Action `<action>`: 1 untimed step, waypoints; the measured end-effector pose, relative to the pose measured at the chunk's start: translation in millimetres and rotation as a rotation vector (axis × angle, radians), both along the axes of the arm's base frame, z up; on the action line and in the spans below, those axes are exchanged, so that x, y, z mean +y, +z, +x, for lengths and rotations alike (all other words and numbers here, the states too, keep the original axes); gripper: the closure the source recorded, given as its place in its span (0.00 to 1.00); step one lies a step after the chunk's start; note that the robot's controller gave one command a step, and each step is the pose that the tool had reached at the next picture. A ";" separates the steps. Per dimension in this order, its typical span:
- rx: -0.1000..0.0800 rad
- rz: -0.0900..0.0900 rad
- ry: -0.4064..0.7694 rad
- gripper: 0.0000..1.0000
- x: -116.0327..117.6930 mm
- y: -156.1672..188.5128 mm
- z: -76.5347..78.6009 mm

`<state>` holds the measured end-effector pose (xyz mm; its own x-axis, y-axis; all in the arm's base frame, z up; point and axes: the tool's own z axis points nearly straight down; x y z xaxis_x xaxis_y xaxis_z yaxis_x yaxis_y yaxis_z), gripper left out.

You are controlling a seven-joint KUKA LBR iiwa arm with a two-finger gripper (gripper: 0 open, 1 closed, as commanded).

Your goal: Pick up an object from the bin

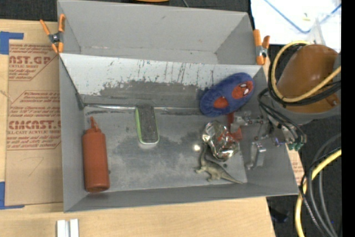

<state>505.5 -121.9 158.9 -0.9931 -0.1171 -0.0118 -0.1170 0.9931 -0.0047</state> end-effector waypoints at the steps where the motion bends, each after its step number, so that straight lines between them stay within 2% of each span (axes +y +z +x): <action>1: 0.003 -0.004 0.597 0.00 10.1 -42.2 37.8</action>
Offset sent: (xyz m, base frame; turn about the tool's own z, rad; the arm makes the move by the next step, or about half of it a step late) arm 0.0508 0.0269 -0.0889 -0.5482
